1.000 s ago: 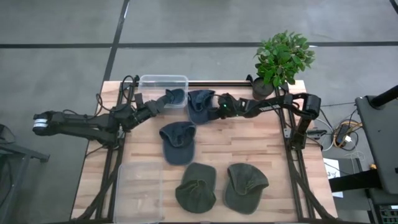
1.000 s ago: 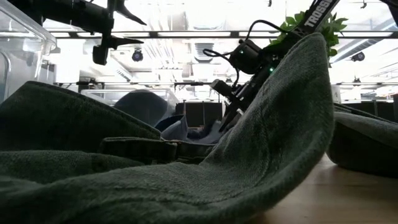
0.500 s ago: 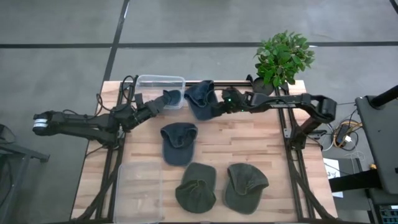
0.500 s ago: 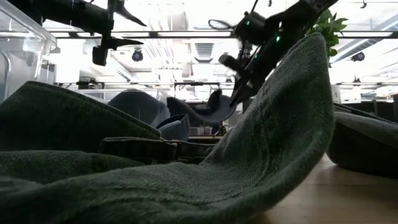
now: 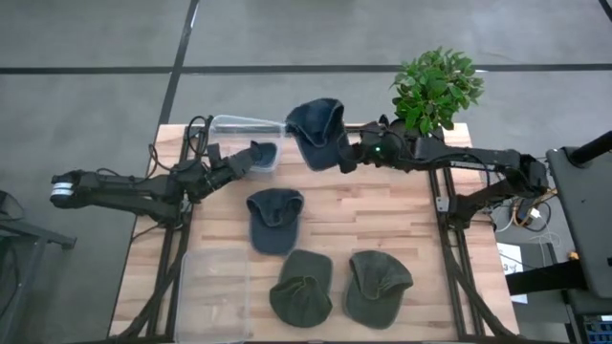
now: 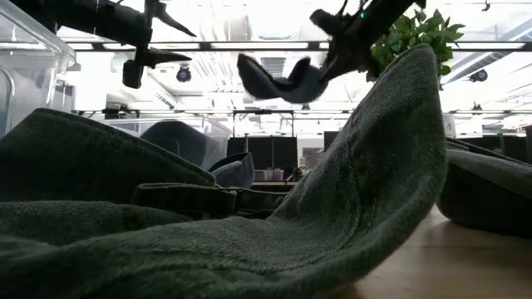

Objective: Pick & Place hat
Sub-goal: Put the top blue cap into the top transparent bin, then put the blue cap into the top transparent bin

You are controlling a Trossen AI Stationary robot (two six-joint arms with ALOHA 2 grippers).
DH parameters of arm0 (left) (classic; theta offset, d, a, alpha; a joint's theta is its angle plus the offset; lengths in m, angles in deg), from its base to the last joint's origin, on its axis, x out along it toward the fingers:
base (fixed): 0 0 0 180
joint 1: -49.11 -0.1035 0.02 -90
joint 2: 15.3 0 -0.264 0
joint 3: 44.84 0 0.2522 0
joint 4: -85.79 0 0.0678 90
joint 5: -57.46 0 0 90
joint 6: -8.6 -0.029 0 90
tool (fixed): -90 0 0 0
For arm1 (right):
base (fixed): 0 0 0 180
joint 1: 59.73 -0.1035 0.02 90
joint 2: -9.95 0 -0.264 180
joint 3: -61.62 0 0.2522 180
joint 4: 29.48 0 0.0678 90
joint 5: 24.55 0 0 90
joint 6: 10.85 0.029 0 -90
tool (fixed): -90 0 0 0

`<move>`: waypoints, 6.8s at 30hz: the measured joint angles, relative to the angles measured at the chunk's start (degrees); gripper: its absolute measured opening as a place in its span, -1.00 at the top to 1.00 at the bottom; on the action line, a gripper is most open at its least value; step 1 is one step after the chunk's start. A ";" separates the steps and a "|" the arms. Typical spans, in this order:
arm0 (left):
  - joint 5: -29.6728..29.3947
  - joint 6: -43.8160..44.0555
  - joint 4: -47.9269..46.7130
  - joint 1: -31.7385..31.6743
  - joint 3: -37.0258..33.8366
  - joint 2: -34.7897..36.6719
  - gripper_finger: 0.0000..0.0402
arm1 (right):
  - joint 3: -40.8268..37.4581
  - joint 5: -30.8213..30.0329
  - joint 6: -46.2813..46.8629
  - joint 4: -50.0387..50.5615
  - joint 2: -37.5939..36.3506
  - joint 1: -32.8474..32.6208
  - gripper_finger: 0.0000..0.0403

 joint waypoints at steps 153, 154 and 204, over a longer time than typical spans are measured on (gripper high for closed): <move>-9.91 32.69 0.94 -4.76 0.02 1.27 0.14 | 49.70 -7.51 -40.26 21.88 26.16 -2.84 -0.24; -9.28 30.32 1.73 -4.76 0.02 1.28 0.14 | 49.70 -5.74 -39.19 24.15 26.16 -2.83 -0.25; 13.75 -7.75 0.95 -4.76 10.49 1.12 0.14 | -2.71 37.40 17.16 -24.86 26.44 -7.85 -0.16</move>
